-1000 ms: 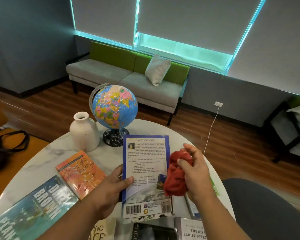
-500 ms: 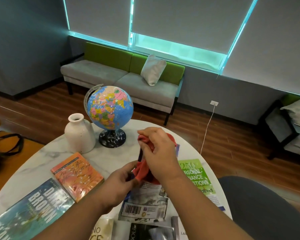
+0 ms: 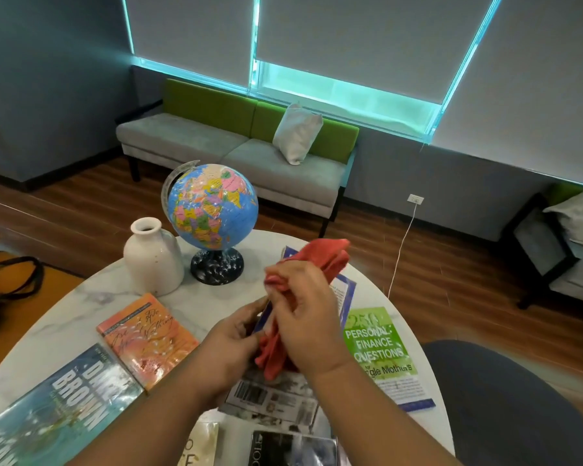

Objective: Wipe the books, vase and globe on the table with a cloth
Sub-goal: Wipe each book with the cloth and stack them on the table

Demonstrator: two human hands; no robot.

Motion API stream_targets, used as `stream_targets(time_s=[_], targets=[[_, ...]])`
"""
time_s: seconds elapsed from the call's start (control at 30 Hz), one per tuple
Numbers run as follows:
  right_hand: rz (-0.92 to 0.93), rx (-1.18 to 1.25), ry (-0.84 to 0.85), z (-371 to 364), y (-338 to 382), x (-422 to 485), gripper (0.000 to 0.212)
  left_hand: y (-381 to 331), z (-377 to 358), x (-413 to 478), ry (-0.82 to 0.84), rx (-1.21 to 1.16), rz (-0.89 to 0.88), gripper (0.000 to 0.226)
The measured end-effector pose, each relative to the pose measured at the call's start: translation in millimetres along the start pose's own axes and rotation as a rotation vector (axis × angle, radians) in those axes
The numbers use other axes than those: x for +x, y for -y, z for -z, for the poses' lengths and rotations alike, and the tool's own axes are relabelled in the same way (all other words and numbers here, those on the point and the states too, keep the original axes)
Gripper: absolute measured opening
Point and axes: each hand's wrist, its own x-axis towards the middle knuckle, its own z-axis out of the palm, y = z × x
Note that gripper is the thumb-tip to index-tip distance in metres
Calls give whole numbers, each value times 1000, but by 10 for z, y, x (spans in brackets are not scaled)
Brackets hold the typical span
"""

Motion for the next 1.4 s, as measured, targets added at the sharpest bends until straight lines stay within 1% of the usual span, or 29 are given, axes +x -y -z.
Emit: stream_targets(time_s=[0.03,0.07,0.1,0.13,0.2,0.27,0.33,0.4,0.47,0.53,0.6,0.63,0.67,0.77,0.8,0.87,0.9,1.0,1.03,1.07,1.1,1.13,1.23,1.27,1.3,1.37,1.4], targets=[[56,-54,23,-12,13,-6,16,-29,-4,6,5,-12,9,42],[70,-130,0,0,-17,23,14,-55,-12,2,26,-33,13,43],[43,-194,-52,32,-66,68,16,-75,-21,-6,50,-60,17,43],[-21,-217,-100,80,-128,105,17,-79,-16,-16,81,-94,19,45],[-198,-144,-133,188,-228,159,11,-77,-15,-31,93,-142,19,51],[-351,-34,-144,238,-290,127,8,-52,9,-20,61,-174,17,53],[-402,8,-180,214,-287,40,15,-60,14,-17,49,-207,20,53],[-391,34,-150,147,-213,-74,19,-80,14,2,39,-244,9,52],[-318,24,-35,41,-108,-241,28,-103,17,48,-21,-266,-24,49],[-229,10,88,-39,-7,-409,31,-123,25,95,-82,-292,-42,43],[-121,-25,139,-43,-42,-474,33,-137,35,105,-91,-288,-32,42],[-116,-32,134,-24,-135,-451,35,-135,43,95,-85,-270,-21,44],[-166,-30,114,5,-225,-395,36,-125,57,82,-73,-251,-6,47],[-460,-3,70,114,-377,-134,35,-96,49,54,-23,-244,46,53],[-497,4,75,120,-373,-85,35,-91,26,55,-9,-246,52,52],[-426,17,87,114,-287,-66,38,-112,-25,70,-12,-259,37,45],[-359,26,131,109,-216,-80,41,-136,-45,86,-22,-278,24,41],[-110,-24,421,68,12,-276,51,-217,-43,121,-78,-362,10,37],[-41,-41,486,59,32,-373,52,-241,-30,133,-102,-379,4,37],[1,-39,508,63,18,-468,51,-262,-12,141,-127,-391,-2,36],[5,-20,485,76,-23,-548,49,-278,8,147,-146,-401,-4,36],[-35,10,422,87,-77,-599,49,-294,23,151,-161,-408,-3,36],[-322,42,156,123,-186,-541,47,-295,52,153,-194,-379,19,36],[-398,50,113,128,-180,-478,46,-308,30,141,-195,-367,16,37],[-449,55,111,128,-143,-426,43,-311,8,136,-192,-362,7,39],[-471,49,168,110,-50,-372,36,-302,-42,151,-194,-370,-6,42],[-477,51,227,94,8,-358,47,-320,-65,156,-200,-371,-4,42]])
